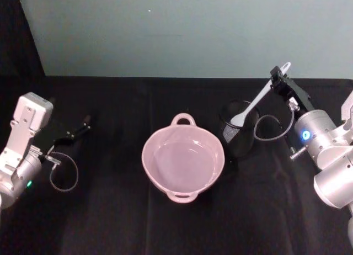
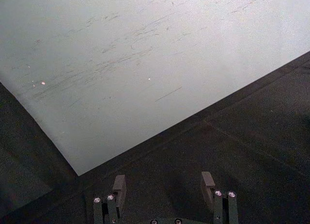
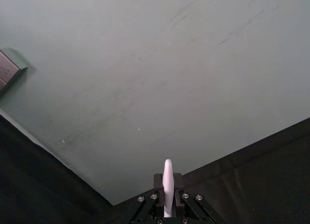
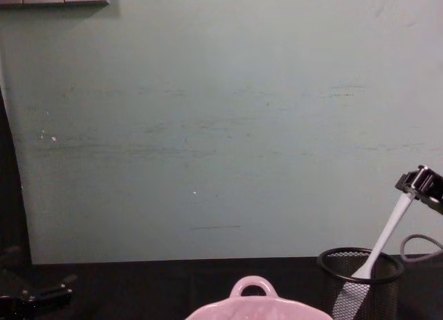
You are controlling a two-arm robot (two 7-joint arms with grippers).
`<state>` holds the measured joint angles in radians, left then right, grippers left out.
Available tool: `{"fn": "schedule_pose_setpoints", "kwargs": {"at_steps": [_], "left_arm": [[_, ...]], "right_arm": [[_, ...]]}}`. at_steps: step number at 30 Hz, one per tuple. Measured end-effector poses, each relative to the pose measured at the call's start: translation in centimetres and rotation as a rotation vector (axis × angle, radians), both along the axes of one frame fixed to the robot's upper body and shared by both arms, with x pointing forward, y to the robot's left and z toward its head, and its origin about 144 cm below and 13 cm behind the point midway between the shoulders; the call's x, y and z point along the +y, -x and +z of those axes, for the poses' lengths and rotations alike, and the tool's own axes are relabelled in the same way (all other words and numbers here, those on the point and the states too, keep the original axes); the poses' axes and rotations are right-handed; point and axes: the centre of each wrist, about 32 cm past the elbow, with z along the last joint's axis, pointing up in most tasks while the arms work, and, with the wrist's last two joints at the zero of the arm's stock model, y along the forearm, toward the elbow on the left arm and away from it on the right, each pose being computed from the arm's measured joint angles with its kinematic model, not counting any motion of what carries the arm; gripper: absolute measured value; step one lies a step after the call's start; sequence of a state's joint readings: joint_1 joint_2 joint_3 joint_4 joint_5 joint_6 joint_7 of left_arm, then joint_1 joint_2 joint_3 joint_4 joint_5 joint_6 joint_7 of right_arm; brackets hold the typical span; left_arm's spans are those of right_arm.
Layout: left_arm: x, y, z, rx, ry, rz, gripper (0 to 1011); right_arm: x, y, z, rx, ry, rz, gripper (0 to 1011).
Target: Use the one hand to pick up the spoon and stir the clear water in the bowl.
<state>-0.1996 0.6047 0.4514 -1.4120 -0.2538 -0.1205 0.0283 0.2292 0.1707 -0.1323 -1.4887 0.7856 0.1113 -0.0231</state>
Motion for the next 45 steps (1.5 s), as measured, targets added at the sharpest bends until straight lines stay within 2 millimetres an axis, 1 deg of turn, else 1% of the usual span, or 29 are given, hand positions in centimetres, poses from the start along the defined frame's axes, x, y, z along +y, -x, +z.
{"fn": "schedule_pose_setpoints", "kwargs": {"at_steps": [16,45], "left_arm": [[0.0,0.0,0.0,0.0,0.0,0.0,1011],[0.0,0.0,0.0,0.0,0.0,0.0,1011]], "right_arm": [[0.2,0.1,-1.1,0.019,0.016,0.0,119],[0.0,0.5,-1.6,0.026,0.027,0.016,120]]}}
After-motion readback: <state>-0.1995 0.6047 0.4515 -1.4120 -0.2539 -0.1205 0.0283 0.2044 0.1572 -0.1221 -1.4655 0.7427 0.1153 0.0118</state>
